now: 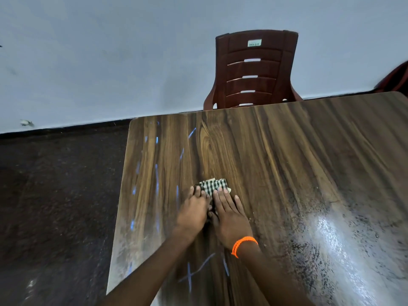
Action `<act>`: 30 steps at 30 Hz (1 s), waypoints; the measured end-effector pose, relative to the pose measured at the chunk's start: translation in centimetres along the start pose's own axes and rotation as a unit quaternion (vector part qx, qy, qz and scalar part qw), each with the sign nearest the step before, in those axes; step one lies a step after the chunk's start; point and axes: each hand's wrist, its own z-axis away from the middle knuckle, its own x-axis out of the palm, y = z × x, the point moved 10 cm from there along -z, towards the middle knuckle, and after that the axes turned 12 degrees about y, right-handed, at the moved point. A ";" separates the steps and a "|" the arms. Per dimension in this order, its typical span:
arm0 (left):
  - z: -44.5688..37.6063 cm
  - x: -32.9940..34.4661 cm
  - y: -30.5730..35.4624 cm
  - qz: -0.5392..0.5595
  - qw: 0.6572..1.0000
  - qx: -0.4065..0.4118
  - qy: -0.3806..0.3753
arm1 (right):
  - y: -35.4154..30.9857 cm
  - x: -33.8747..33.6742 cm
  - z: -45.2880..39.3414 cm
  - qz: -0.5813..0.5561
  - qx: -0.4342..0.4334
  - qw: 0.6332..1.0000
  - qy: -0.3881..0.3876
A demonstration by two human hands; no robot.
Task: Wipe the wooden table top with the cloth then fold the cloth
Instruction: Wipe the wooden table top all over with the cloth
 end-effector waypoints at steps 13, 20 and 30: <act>-1.3 0.0 9.0 -0.026 0.993 0.105 0.053 | 8.1 -1.8 2.4 0.037 0.100 0.994 0.005; 0.9 -0.4 3.1 0.000 0.999 0.016 0.031 | 2.4 0.0 1.9 -0.007 0.050 0.999 -0.003; 15.8 -0.4 6.1 0.118 0.990 0.029 0.065 | -0.9 -1.3 16.4 -0.054 -0.001 0.998 -0.017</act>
